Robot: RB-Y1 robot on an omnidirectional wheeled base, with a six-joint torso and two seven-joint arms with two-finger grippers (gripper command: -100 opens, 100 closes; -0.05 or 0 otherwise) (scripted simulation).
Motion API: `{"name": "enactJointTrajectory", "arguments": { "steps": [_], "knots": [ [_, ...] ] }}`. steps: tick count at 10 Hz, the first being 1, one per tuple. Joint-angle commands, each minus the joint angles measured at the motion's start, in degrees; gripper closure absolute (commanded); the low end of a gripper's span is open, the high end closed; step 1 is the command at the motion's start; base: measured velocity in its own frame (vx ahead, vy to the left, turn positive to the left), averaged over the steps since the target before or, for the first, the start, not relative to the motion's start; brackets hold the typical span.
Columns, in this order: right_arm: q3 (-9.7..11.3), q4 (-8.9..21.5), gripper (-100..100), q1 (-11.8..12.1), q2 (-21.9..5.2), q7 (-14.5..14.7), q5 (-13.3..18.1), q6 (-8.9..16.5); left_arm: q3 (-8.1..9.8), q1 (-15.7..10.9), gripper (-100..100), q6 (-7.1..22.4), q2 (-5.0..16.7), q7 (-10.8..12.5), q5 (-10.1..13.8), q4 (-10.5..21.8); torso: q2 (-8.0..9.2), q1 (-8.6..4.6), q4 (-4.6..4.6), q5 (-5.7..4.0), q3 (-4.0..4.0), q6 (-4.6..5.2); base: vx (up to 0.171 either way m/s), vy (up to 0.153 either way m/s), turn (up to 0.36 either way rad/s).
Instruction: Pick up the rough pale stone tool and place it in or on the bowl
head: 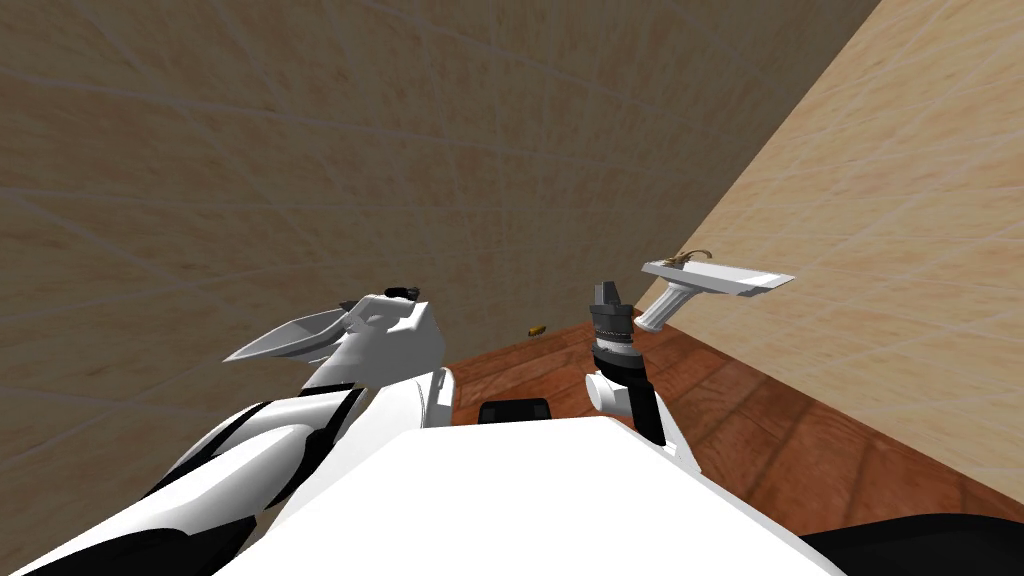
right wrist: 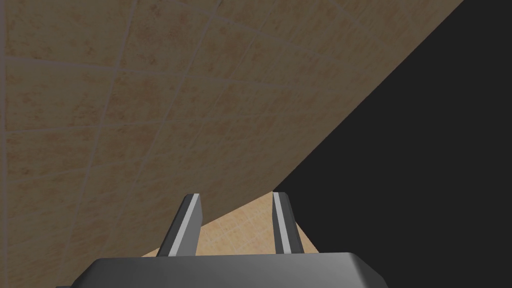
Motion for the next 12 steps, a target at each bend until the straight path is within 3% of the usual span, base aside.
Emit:
{"name": "enactJointTrajectory", "arguments": {
  "steps": [1,2,5,6,11,12],
  "knots": [
    [0.0,0.0,0,0.0,0.0,0.0,0.0,0.0,0.34,-2.7,-100,2.9,1.5,0.0,0.1,2.9,0.0,0.0,0.0,0.0,0.0,0.0,-0.029,0.014,-0.083],
    [0.0,0.0,0,0.0,0.0,0.0,0.0,0.0,0.34,-2.7,-100,3.0,1.5,0.0,0.1,3.5,0.0,0.01,0.0,-0.01,0.0,0.03,-0.03,0.013,-0.038],
    [0.0,0.0,0,0.0,0.0,0.0,0.0,0.0,1.01,-7.0,-100,7.6,4.2,0.0,0.4,8.0,0.0,0.02,0.0,0.01,0.0,0.0,-0.032,0.016,-0.046],
    [0.0,0.0,0,0.0,0.0,0.0,0.0,0.0,1.01,-7.0,-100,7.6,4.2,0.0,0.4,8.6,0.01,0.03,0.0,0.0,0.01,0.01,-0.028,0.02,-0.031],
    [0.0,0.0,0,0.0,0.0,0.0,0.0,0.0,2.21,-14.6,-100,14.8,8.8,-0.3,0.6,17.1,0.04,0.09,0.01,0.02,0.02,-0.01,-0.039,0.036,-0.036],
    [0.0,0.0,0,0.0,0.0,0.0,0.0,0.0,2.21,-14.6,-100,14.8,8.8,-0.3,0.6,17.8,0.05,0.15,0.01,0.03,0.03,-0.01,-0.022,0.041,-0.016]
  ]
}}
